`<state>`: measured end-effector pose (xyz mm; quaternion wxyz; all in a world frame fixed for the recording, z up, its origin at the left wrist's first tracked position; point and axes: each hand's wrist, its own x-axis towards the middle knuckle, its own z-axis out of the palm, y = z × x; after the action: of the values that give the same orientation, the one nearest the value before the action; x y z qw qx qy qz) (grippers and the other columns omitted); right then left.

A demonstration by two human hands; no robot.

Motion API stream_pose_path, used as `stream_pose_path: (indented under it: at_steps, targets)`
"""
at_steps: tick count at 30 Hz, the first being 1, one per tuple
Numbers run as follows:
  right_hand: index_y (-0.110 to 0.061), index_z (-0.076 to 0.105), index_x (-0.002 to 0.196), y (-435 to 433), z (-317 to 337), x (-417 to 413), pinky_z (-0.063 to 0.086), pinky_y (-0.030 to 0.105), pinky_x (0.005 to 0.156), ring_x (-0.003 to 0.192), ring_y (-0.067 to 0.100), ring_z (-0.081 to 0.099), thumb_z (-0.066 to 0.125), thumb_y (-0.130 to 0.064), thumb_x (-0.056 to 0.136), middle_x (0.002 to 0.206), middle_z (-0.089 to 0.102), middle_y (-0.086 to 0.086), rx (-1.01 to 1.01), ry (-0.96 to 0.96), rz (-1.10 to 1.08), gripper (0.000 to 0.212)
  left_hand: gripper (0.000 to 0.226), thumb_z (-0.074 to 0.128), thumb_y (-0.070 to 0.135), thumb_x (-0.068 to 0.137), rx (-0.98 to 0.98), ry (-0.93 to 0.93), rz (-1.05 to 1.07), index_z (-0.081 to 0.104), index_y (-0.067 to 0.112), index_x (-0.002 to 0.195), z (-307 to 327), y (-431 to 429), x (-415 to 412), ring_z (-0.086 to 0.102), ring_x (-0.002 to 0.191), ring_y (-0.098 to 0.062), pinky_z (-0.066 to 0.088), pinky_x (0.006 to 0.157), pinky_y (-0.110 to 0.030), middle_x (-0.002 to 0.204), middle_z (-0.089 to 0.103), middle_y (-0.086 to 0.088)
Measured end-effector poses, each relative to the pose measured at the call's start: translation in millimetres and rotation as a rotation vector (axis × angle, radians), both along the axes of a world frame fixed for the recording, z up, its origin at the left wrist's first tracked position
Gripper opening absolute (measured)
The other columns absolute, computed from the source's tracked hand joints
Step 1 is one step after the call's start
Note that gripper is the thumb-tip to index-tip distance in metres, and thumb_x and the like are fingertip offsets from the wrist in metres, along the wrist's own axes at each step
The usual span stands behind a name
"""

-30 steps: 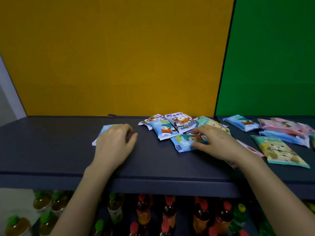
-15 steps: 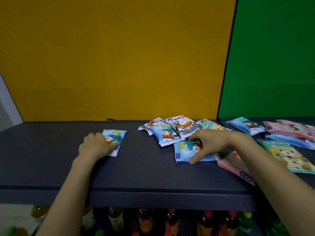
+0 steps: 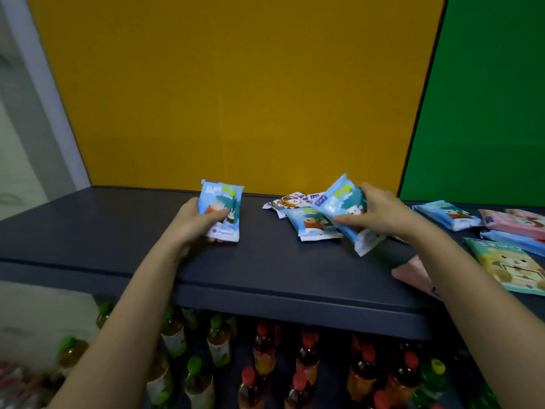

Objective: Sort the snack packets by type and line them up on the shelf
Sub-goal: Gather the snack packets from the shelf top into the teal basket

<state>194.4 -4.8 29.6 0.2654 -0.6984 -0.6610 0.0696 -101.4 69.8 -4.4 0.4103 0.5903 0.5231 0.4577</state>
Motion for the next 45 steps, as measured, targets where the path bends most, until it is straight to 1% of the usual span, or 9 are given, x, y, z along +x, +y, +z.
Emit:
stream_pose_path:
  at_steps: [7, 13, 16, 21, 24, 26, 28, 35, 45]
  targets:
    - [-0.013, 0.051, 0.113, 0.6, 0.1, -92.0, 0.045, 0.032, 0.081, 0.096, 0.017, 0.057, 0.073, -0.03, 0.079, 0.109, 0.06, 0.002, 0.156, 0.508, 0.164, 0.044, 0.029, 0.062, 0.015, 0.088, 0.084, -0.26, 0.159, 0.052, 0.007, 0.114, 0.6, -55.0, -59.5, 0.064, 0.051, -0.004, 0.044, 0.038, -0.016, 0.093, 0.068, -0.007]
    - [-0.017, 0.052, 0.109, -22.8, -28.9, -256.1, 0.05, 0.028, 0.079, 0.093, 0.014, 0.063, 0.075, -0.029, 0.076, 0.108, 0.065, -0.002, -0.046, 0.77, 0.49, 0.042, 0.022, 0.062, 0.013, 0.087, 0.149, -0.296, 0.471, 0.054, 0.01, 0.108, -29.4, -151.6, -180.7, 0.065, 0.063, -0.009, 0.049, 0.053, -0.024, 0.091, 0.068, -0.005]
    - [-0.015, 0.052, 0.113, -46.6, -56.4, -344.4, 0.051, 0.025, 0.076, 0.091, 0.012, 0.064, 0.076, -0.029, 0.075, 0.107, 0.064, -0.002, -0.201, 0.799, 0.654, 0.046, 0.016, 0.061, 0.011, 0.087, 0.157, -0.324, 0.652, 0.055, 0.013, 0.102, -54.6, -216.9, -245.3, 0.067, 0.068, -0.014, 0.052, 0.063, -0.029, 0.092, 0.068, -0.006]
    - [-0.013, 0.051, 0.108, -109.1, -120.5, -482.3, 0.053, 0.034, 0.084, 0.09, 0.016, 0.064, 0.077, -0.025, 0.075, 0.105, 0.066, 0.003, -0.455, 0.77, 0.881, 0.043, 0.028, 0.062, 0.012, 0.088, 0.055, -0.271, 0.966, 0.053, 0.008, 0.114, -116.4, -340.6, -342.7, 0.066, 0.068, -0.014, 0.05, 0.047, -0.018, 0.098, 0.068, -0.008]
    - [-0.008, 0.05, 0.112, -156.0, -167.3, -551.3, 0.052, 0.023, 0.077, 0.086, 0.013, 0.064, 0.076, -0.017, 0.076, 0.101, 0.066, 0.002, -0.58, 0.73, 0.989, 0.045, 0.019, 0.06, 0.011, 0.088, -0.056, -0.233, 1.126, 0.053, 0.009, 0.106, -165.4, -411.5, -385.4, 0.055, 0.06, -0.018, 0.041, 0.04, -0.015, 0.083, 0.064, -0.006]
    - [-0.005, 0.047, 0.112, -187.2, -205.1, -590.9, 0.05, 0.015, 0.069, 0.082, 0.01, 0.062, 0.073, -0.012, 0.078, 0.099, 0.065, 0.002, -0.671, 0.69, 1.043, 0.043, 0.009, 0.059, 0.01, 0.089, -0.129, -0.252, 1.205, 0.052, 0.015, 0.092, -202.7, -452.7, -406.8, 0.05, 0.057, -0.019, 0.036, 0.038, -0.015, 0.074, 0.062, -0.004]
    - [-0.003, 0.047, 0.116, -215.2, -247.5, -623.9, 0.052, 0.027, 0.078, 0.089, 0.017, 0.062, 0.073, -0.013, 0.079, 0.108, 0.065, 0.008, -0.76, 0.647, 1.058, 0.046, 0.013, 0.058, 0.01, 0.089, -0.209, -0.265, 1.258, 0.05, 0.02, 0.087, -241.4, -486.3, -422.6, 0.05, 0.054, -0.015, 0.035, 0.039, -0.017, 0.072, 0.061, -0.003]
    - [-0.014, 0.047, 0.108, -277.1, -424.9, -691.2, 0.047, 0.028, 0.073, 0.086, 0.017, 0.061, 0.074, -0.019, 0.078, 0.102, 0.065, 0.004, -0.914, 0.475, 1.073, 0.041, 0.009, 0.052, 0.011, 0.093, -0.424, -0.406, 1.335, 0.051, 0.013, 0.101, -412.7, -545.7, -454.1, 0.052, 0.056, -0.015, 0.036, 0.04, -0.014, 0.077, 0.061, -0.004]
    - [-0.008, 0.043, 0.123, -310.7, -814.6, -732.0, 0.049, 0.03, 0.077, 0.094, 0.02, 0.06, 0.073, -0.016, 0.079, 0.111, 0.061, 0.008, -1.058, 0.366, 1.058, 0.053, 0.023, 0.048, 0.004, 0.095, -0.579, -0.519, 1.329, 0.048, 0.002, 0.118, -814.2, -567.5, -472.4, 0.058, 0.072, -0.012, 0.048, 0.052, -0.012, 0.093, 0.063, -0.006]
